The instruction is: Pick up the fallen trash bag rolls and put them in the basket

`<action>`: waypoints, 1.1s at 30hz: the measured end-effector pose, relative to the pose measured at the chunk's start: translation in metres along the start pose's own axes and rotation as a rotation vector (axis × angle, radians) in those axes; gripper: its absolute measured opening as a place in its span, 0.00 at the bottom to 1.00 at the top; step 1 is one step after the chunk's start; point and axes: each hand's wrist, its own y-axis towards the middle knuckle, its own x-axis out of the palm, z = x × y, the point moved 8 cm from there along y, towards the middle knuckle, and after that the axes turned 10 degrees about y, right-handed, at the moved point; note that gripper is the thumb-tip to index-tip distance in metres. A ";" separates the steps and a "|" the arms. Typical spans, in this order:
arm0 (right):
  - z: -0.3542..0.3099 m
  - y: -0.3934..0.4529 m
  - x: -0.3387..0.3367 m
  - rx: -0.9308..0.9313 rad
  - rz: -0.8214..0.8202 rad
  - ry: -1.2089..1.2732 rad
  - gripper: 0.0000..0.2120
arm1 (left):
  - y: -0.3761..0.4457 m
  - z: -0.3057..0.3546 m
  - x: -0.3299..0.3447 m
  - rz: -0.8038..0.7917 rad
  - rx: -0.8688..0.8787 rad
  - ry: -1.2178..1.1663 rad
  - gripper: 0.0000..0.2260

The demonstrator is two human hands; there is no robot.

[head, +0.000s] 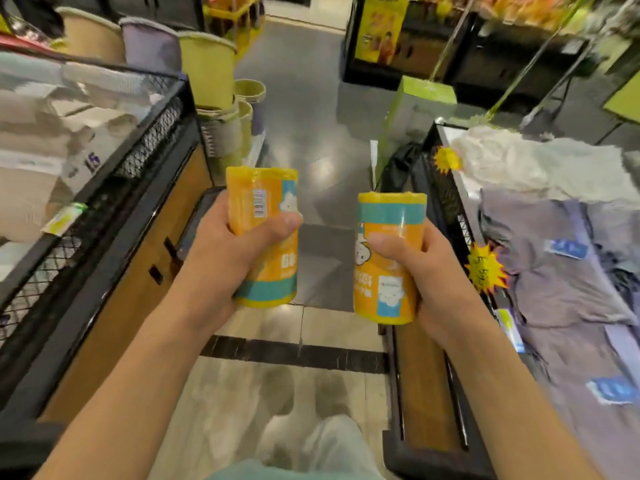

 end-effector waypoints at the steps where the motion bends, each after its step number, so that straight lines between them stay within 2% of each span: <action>1: -0.001 0.017 -0.005 0.006 0.000 -0.006 0.28 | 0.018 -0.002 0.008 -0.013 -0.008 0.019 0.29; 7: -0.003 0.141 -0.030 0.052 -0.042 0.013 0.27 | 0.127 -0.014 0.049 0.013 -0.060 0.049 0.27; 13: -0.015 0.269 -0.028 0.128 -0.182 0.020 0.30 | 0.219 -0.020 0.061 0.215 -0.129 0.003 0.24; 16: -0.019 0.324 -0.015 0.162 -0.263 0.019 0.26 | 0.253 -0.023 0.048 0.325 -0.164 -0.011 0.25; 24: -0.005 0.469 0.060 0.260 -0.472 -0.059 0.26 | 0.337 -0.059 -0.019 0.639 -0.237 -0.084 0.22; 26: 0.001 0.503 0.089 0.279 -0.533 -0.097 0.25 | 0.360 -0.072 -0.041 0.707 -0.263 -0.094 0.25; 29: 0.009 0.552 0.133 0.305 -0.621 -0.151 0.25 | 0.397 -0.087 -0.073 0.785 -0.289 -0.114 0.29; 33: 0.024 0.612 0.185 0.358 -0.713 -0.225 0.25 | 0.443 -0.104 -0.104 0.860 -0.333 -0.120 0.26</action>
